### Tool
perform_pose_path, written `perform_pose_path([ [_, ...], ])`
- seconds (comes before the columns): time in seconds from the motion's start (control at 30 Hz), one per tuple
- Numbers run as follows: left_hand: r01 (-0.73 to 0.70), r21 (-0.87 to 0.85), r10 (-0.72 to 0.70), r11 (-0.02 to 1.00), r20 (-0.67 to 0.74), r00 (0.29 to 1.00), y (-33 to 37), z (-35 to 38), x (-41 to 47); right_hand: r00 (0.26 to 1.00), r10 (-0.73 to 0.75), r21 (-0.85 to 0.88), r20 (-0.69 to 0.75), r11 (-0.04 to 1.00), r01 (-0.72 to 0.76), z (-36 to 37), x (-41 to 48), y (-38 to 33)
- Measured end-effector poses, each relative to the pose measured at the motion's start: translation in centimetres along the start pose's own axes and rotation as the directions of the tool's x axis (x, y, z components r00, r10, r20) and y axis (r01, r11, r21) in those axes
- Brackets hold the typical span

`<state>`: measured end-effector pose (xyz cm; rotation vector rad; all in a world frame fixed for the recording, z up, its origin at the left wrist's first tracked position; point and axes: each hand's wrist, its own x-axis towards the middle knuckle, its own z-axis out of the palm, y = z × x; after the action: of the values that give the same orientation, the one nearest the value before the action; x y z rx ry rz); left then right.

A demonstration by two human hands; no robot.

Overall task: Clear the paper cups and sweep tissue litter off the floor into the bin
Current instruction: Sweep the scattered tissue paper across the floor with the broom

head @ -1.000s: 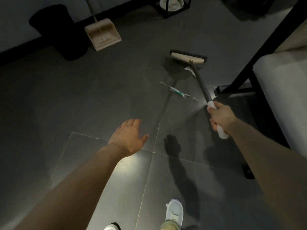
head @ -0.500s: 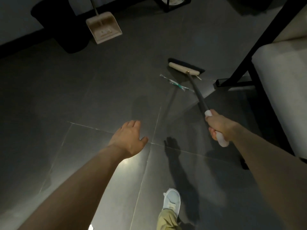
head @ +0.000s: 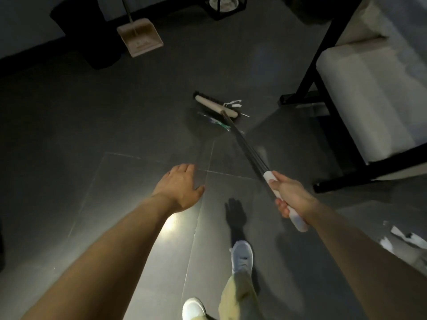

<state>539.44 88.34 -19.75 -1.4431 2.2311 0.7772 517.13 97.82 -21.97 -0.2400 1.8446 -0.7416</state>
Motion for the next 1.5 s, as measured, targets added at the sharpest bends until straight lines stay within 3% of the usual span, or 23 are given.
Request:
perform_pose_path([
  [0.23,0.027,-0.038,-0.029,0.999,-0.047,0.998,0.4,0.1,-1.5,0.993,-0.063,-0.025,-0.100,0.998,0.060,-2.5,1.3,-3.0],
  [0.47,0.179,-0.123,-0.187,0.976,-0.058,0.981,1.1,1.1,0.4,0.983,-0.071,-0.162,-0.171,0.986,0.043,-7.1,7.8,-8.4],
  [0.53,0.220,-0.144,-0.230,0.965,-0.058,0.971,1.7,2.0,1.2,0.984,-0.093,-0.267,-0.154,0.962,0.049,-7.8,10.0,-9.3],
  [0.63,0.243,-0.164,-0.255,0.956,-0.057,0.965,2.8,3.6,2.1,0.987,-0.127,-0.525,-0.103,0.849,0.055,-8.5,13.8,-9.1],
  [0.77,0.260,-0.149,-0.270,0.954,-0.051,0.962,4.1,5.5,1.8,0.990,-0.140,-0.719,-0.027,0.691,0.078,-8.5,16.5,-5.4],
  [0.83,0.263,-0.146,-0.273,0.954,-0.058,0.960,4.7,6.2,1.1,0.989,-0.147,-0.744,0.008,0.660,0.104,-8.6,16.0,-2.9],
  [1.03,0.252,-0.157,-0.270,0.955,-0.113,0.956,6.7,9.1,-3.5,0.992,-0.066,-0.641,0.106,0.758,0.119,-7.5,9.4,4.7],
  [1.5,0.254,-0.201,-0.288,0.946,-0.167,0.943,11.0,19.8,-21.8,0.955,-0.015,-0.604,0.298,0.771,0.200,-9.2,-9.8,25.1],
])
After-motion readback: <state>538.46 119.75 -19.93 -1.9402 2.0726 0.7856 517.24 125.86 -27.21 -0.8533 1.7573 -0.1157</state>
